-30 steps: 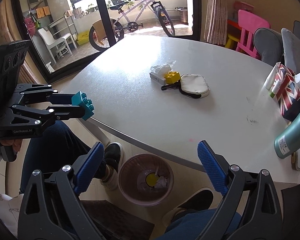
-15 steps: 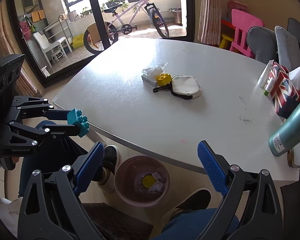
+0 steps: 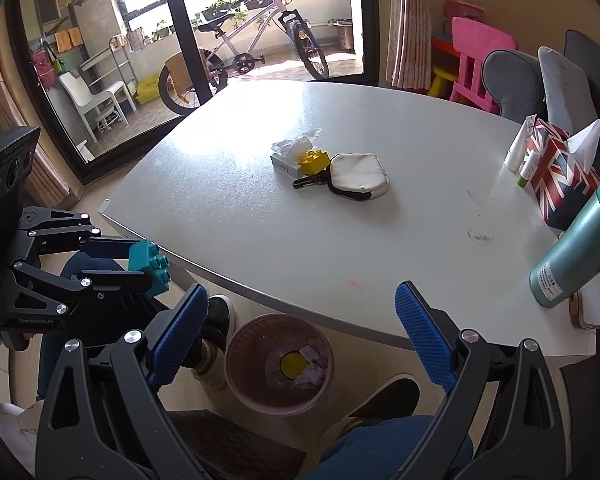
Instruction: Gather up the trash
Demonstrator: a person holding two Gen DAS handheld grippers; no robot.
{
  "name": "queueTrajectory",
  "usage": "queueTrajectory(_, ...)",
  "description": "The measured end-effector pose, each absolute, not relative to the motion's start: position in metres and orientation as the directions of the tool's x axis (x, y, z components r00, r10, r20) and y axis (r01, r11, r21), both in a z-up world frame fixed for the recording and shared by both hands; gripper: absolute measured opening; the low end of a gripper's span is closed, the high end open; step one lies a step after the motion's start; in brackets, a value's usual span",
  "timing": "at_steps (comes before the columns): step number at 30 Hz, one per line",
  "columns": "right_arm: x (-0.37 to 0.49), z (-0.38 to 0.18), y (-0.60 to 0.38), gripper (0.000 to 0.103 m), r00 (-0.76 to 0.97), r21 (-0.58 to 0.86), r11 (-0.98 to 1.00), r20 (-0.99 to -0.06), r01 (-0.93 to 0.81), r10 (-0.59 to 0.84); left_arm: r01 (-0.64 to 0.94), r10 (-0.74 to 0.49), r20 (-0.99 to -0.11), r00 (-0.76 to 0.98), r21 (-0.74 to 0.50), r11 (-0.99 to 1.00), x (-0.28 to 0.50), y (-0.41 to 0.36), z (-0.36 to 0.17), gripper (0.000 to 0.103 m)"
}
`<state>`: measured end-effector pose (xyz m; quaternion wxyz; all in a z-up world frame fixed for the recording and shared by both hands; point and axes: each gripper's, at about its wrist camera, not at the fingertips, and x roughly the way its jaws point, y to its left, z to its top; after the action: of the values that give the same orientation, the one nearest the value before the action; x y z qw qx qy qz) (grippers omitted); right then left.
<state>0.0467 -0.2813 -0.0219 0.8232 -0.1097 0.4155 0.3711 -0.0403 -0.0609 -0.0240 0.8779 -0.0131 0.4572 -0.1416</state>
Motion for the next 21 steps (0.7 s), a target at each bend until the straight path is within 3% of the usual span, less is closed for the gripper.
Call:
queueTrajectory(2, 0.047, -0.021, -0.282, 0.093, 0.382, 0.132, 0.703, -0.763, -0.699, 0.522, 0.237, -0.264, -0.794, 0.547, -0.155, 0.959, -0.040, -0.060, -0.023, 0.061)
queueTrajectory(3, 0.048, -0.021, -0.283, 0.093, 0.383, 0.132, 0.704, -0.762, -0.698, 0.523, 0.238, -0.269, -0.790, 0.551, -0.160, 0.958, -0.040, -0.060, -0.022, 0.081)
queueTrajectory(4, 0.047, -0.020, -0.283, 0.093, 0.384, 0.133, 0.704, -0.761, -0.698, 0.524, 0.239, -0.274, -0.783, 0.559, -0.164, 0.957, -0.041, -0.059, -0.021, 0.092)
queueTrajectory(21, 0.050, -0.026, -0.282, 0.097, 0.378, 0.141, 0.703, -0.760, -0.697, 0.528, 0.167, -0.231, -0.779, 0.582, -0.163, 0.972, -0.032, -0.045, -0.019, 0.096)
